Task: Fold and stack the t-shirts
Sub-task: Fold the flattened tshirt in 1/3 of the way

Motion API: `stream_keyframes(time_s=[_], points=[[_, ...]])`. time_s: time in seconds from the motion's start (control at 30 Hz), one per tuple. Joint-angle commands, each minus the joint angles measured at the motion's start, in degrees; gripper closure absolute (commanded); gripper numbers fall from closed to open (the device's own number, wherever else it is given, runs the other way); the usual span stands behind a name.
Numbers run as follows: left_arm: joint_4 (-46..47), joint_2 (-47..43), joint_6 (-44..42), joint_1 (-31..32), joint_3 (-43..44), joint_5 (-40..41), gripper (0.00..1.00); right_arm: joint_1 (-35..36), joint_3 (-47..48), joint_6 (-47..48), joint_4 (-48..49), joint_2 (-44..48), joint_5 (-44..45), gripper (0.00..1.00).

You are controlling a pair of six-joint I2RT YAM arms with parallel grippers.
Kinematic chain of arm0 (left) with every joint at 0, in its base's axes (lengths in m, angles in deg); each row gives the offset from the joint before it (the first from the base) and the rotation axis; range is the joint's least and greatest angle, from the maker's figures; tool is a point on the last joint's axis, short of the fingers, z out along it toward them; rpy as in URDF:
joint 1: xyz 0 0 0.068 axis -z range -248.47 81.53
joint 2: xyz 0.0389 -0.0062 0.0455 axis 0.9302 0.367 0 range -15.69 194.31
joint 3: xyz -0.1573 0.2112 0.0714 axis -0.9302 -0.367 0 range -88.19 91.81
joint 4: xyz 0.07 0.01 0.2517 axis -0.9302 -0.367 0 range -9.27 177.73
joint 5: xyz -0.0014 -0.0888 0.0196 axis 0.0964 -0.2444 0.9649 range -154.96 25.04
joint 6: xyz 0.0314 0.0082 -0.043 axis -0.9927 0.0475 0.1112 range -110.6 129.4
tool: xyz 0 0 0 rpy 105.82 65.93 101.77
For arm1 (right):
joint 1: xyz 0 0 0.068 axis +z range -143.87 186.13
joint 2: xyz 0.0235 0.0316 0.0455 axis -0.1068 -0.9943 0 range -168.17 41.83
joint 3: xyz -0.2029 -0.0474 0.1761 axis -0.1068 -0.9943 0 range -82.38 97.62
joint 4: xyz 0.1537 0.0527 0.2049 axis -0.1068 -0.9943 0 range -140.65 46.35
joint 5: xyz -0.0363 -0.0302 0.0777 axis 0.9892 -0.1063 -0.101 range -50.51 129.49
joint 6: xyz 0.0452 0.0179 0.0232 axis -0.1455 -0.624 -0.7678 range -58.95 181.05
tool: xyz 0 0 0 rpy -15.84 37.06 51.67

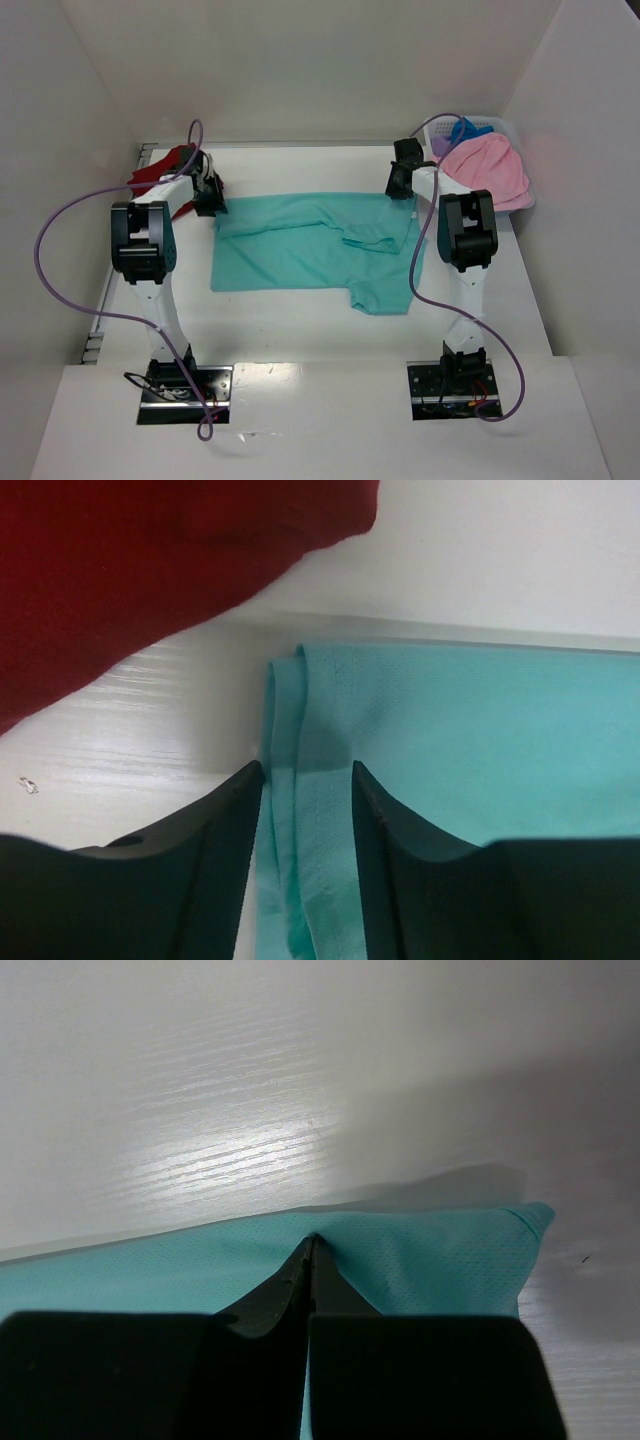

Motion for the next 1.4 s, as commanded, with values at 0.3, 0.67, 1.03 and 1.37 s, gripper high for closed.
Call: stream_keyframes(time_s=[0.3, 0.67, 1.03, 1.37], points=[[0.08, 1.11, -1.32, -0.18, 3.07, -1.11, 0.68, -0.30, -0.42, 0.48, -3.40, -0.03, -0.17, 1.00], [0.08, 1.64, -1.32, -0.18, 4.21, 1.87, 0.90, -0.30, -0.42, 0.48, -3.40, -0.03, -0.17, 1.00], [0.08, 2.17, -0.71, -0.18, 5.26, 5.30, 0.96, -0.30, -0.42, 0.48, -3.40, -0.56, -0.17, 1.00], [2.98, 0.94, -0.70, -0.18, 5.27, 5.31, 0.90, -0.30, -0.42, 0.48, -3.40, -0.56, -0.17, 1.00]])
